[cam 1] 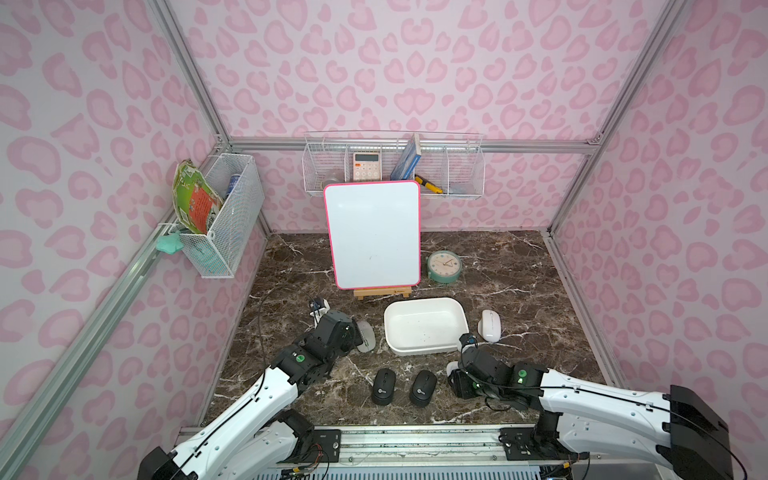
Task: Take out the mouse from the storage box
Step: Place the mouse at the center of the board.
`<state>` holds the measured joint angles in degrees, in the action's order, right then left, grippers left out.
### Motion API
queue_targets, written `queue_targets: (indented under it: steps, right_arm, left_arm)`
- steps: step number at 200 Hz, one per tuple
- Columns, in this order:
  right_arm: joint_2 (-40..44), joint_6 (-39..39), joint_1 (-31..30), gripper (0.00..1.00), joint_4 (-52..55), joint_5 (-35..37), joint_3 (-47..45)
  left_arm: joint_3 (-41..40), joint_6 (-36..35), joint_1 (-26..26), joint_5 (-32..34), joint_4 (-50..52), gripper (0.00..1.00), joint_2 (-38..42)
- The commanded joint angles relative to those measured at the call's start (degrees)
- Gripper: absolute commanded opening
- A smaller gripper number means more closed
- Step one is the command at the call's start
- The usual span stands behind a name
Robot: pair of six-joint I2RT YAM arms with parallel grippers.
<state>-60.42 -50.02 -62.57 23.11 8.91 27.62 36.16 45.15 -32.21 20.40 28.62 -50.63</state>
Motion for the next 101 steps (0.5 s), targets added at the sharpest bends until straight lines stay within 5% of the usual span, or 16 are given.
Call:
queue_targets:
  steps: [1,101]
  right_arm:
    - [-1.21,-1.4,-0.1,0.46,-2.79,-0.12,-0.06]
    - [-8.04,-1.81,-2.1,0.57,-4.4,1.23,1.05]
  left_arm:
    - [-0.11,0.91,0.1,0.07,0.08,0.95,0.67]
    - [-1.72,1.46,0.08,1.04,1.32,0.97,3.5]
